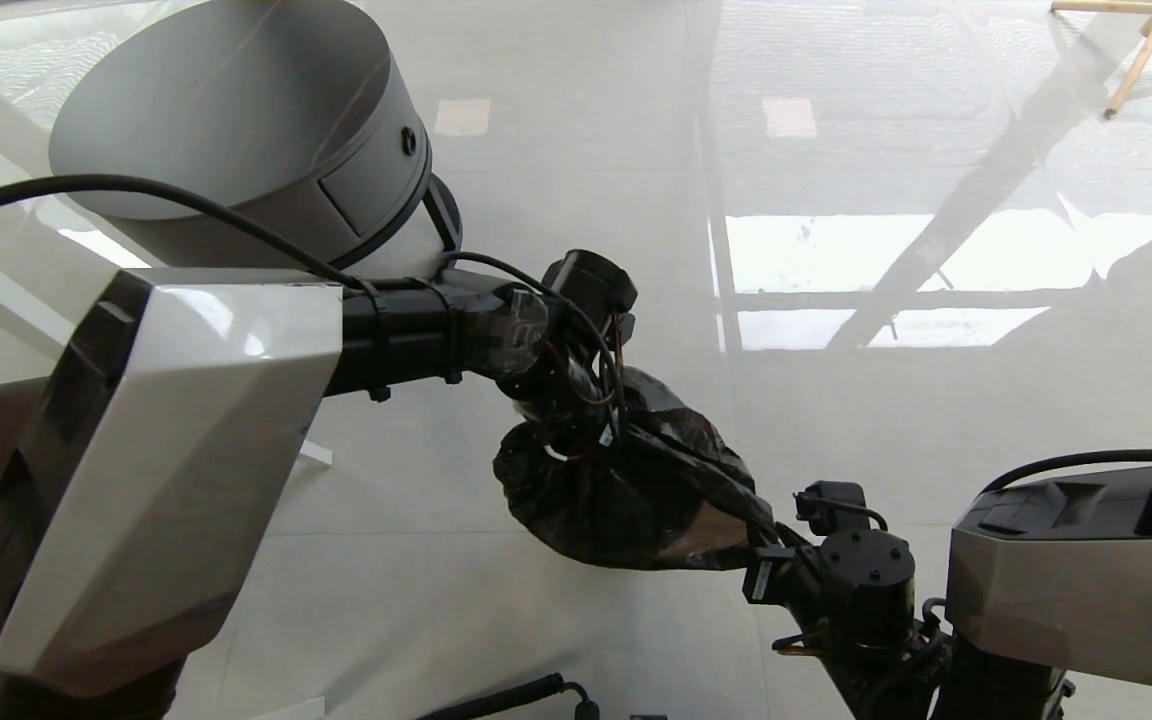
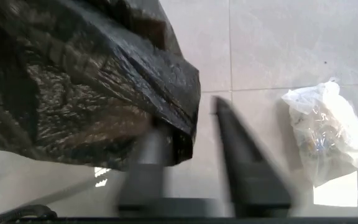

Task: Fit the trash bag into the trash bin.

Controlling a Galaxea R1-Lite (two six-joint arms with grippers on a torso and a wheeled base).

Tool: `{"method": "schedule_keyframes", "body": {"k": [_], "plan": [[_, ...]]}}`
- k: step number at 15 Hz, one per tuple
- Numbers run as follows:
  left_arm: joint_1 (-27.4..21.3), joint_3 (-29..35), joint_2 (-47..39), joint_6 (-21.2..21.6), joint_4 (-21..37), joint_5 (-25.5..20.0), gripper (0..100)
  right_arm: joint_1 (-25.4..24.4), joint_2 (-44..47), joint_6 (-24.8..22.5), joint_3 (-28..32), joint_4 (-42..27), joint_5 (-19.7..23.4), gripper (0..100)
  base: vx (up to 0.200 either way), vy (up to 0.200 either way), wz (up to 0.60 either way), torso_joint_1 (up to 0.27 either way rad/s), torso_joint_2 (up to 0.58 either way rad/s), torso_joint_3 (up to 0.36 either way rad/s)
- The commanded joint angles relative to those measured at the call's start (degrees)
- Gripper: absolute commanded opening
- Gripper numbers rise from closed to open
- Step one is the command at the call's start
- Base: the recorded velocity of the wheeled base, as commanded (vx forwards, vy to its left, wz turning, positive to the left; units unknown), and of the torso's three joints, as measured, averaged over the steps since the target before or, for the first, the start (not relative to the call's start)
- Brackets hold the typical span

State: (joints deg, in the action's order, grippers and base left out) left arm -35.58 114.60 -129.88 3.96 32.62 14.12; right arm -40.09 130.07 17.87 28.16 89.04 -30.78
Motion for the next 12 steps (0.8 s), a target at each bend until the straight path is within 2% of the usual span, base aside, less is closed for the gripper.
{"method": "schedule_keyframes", "body": {"k": [1, 5, 8, 12], "plan": [[0.0, 0.0, 0.2, 0.3, 0.0, 0.0, 0, 0.0, -2.4, -0.3, -0.5, 0.2, -0.1, 100, 0.0, 0.0, 0.0, 0.0, 0.0, 0.0], [0.3, 0.0, 0.9, 1.3, -0.2, 0.0, 0, -0.1, -9.0, -2.3, -3.4, 0.3, 0.0, 100, 0.0, 0.0, 0.0, 0.0, 0.0, 0.0], [1.7, 0.0, 1.2, 5.1, -0.2, 0.1, 0, -0.1, -9.8, -3.3, -4.6, 1.0, 0.0, 100, 0.0, 0.0, 0.0, 0.0, 0.0, 0.0], [2.0, 0.0, -0.1, 5.4, -1.3, 0.2, 0, -0.5, -9.8, -4.1, -5.0, 1.0, 0.0, 100, 0.0, 0.0, 0.0, 0.0, 0.0, 0.0]]}}
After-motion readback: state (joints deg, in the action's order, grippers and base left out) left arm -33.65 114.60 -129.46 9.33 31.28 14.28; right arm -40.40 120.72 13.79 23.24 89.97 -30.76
